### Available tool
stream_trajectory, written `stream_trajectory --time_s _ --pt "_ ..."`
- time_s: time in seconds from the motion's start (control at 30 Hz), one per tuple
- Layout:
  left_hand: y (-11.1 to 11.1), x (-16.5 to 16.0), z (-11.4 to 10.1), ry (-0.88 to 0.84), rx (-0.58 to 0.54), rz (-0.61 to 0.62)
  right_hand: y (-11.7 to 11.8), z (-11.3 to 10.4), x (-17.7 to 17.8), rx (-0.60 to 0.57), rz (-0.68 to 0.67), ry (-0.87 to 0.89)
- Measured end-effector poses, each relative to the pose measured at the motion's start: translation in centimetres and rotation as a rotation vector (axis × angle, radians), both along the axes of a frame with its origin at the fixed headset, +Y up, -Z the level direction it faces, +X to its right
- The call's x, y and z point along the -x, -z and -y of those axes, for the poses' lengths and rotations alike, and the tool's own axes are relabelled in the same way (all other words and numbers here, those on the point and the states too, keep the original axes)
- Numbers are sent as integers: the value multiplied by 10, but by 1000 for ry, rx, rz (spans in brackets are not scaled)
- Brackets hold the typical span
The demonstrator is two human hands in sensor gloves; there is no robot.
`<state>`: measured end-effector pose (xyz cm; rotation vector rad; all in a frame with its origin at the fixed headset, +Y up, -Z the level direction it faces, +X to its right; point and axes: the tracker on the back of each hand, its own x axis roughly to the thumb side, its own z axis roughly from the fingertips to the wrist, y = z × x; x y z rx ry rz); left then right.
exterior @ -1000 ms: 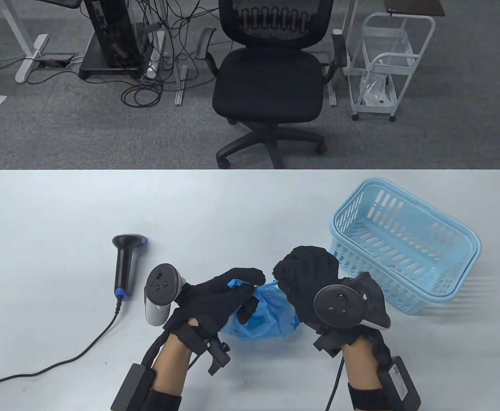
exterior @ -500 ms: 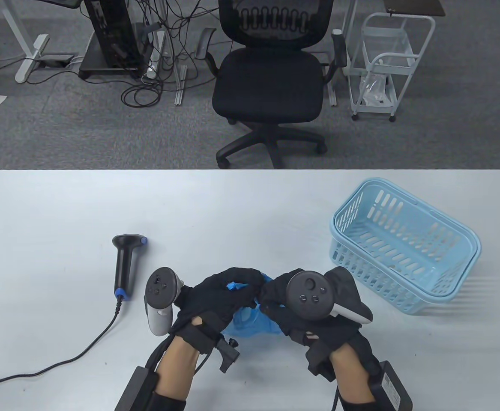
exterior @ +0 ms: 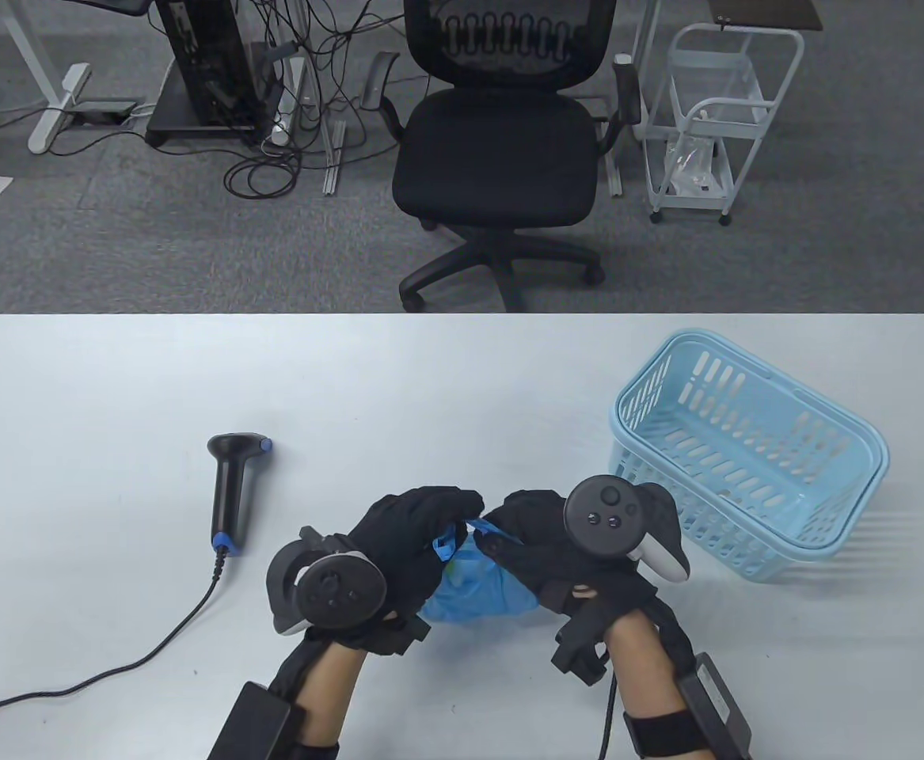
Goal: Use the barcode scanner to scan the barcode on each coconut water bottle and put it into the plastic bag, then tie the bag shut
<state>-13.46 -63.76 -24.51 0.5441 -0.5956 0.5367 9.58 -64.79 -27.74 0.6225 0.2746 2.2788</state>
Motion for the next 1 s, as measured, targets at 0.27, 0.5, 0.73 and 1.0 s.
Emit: stream_trajectory --time_s 0.27,0.5,0.73,1.0 --pt "5 2 18 -420 107 231 9 24 -10 195 43 272" --pt "7 4 21 -448 125 244 4 12 -18 36 208 408" --pt "10 12 26 -414 214 240 -8 -4 -23 -141 322 326" --pt "2 47 27 -181 326 81 -31 -11 -53 -234 406 129"
